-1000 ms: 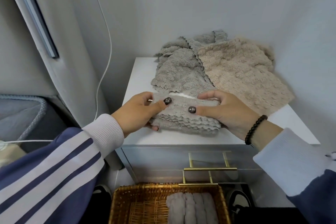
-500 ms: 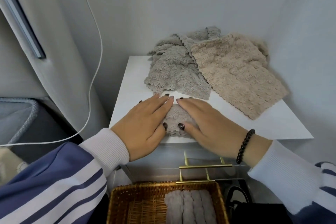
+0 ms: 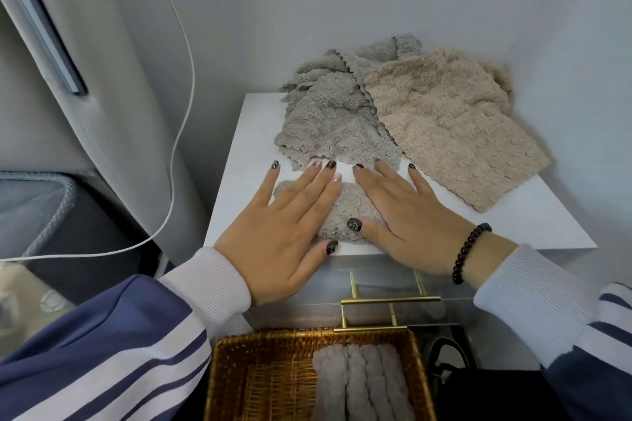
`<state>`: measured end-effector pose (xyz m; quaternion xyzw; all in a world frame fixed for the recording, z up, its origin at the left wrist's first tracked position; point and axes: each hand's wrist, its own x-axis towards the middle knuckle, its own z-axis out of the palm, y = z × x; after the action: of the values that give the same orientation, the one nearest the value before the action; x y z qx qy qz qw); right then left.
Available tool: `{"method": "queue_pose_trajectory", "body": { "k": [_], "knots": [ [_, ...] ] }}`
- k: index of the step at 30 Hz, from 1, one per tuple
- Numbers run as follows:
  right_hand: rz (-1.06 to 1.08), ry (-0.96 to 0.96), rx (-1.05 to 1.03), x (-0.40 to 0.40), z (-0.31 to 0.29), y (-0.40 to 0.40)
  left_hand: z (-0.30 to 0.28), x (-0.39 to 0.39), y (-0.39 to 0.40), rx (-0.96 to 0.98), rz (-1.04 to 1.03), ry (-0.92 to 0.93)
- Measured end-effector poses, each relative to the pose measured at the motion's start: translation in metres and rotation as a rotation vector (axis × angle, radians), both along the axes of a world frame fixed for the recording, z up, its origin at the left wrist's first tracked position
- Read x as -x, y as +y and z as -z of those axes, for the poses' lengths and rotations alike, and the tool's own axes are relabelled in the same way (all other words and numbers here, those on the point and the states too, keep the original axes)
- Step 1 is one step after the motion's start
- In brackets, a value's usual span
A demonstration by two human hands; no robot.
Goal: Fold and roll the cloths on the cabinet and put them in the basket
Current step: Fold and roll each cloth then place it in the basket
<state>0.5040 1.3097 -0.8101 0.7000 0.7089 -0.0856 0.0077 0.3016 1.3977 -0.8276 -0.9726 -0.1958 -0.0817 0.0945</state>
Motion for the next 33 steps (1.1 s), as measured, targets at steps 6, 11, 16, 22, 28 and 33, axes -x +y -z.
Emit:
{"method": "queue_pose_trajectory", "body": {
  "k": [6,11,16,22,28,33],
  "knots": [
    [-0.047,-0.21,-0.155,0.014,0.001,-0.012,0.01,-0.001,-0.003,0.077,-0.019,0.015],
    [-0.088,-0.203,-0.11,0.019,0.011,-0.017,0.008,0.001,0.0,0.089,0.013,0.041],
    [-0.041,-0.148,0.008,0.013,0.003,-0.018,0.001,0.002,0.009,0.555,-0.033,-0.126],
    [0.04,0.18,-0.026,0.017,0.0,-0.017,-0.017,-0.002,0.025,0.92,-0.241,-0.454],
    [0.147,0.458,-0.194,0.013,-0.006,-0.014,-0.018,0.001,0.025,0.932,-0.276,-0.402],
    [0.216,0.559,-0.139,0.011,-0.013,-0.011,-0.021,0.005,0.017,0.921,-0.269,-0.425]
  ]
}}
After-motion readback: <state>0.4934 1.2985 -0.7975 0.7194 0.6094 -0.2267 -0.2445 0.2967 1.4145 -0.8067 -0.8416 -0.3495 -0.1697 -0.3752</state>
